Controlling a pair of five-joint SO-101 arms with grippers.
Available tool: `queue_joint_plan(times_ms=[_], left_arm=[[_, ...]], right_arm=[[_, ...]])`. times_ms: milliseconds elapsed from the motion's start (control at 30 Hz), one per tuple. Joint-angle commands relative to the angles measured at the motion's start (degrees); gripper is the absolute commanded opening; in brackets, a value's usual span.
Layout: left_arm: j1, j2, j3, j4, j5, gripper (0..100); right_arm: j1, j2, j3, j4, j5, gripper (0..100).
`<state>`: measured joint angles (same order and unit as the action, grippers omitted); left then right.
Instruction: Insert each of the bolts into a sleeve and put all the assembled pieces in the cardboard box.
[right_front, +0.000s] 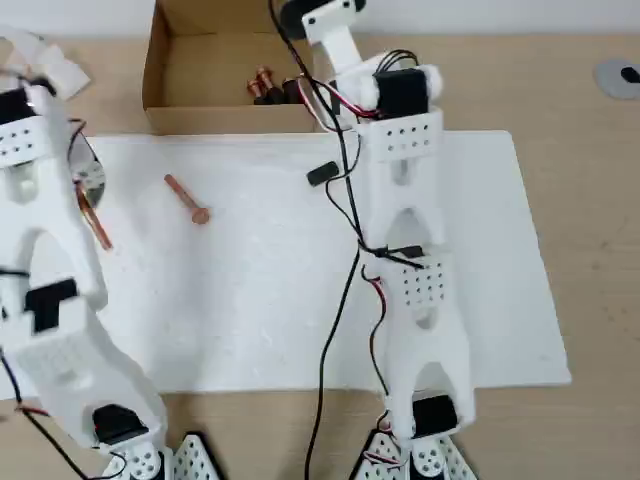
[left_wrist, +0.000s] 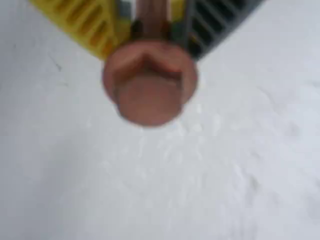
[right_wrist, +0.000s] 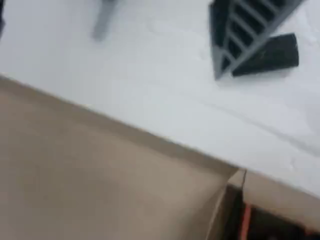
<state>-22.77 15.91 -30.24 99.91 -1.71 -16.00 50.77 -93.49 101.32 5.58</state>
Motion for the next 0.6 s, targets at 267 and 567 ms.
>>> queue_joint_plan(times_ms=[267,567], left_arm=[[4.31,-45.32,19.87,0.53,-11.52,0],[4.40,-60.53,34.29,0.53,-11.25,0]], right_arm=[[7.69,-28.70,42.59,1.14,-15.38,32.9],[12.79,-32.13,67.74,-2.64,-15.12,32.9]])
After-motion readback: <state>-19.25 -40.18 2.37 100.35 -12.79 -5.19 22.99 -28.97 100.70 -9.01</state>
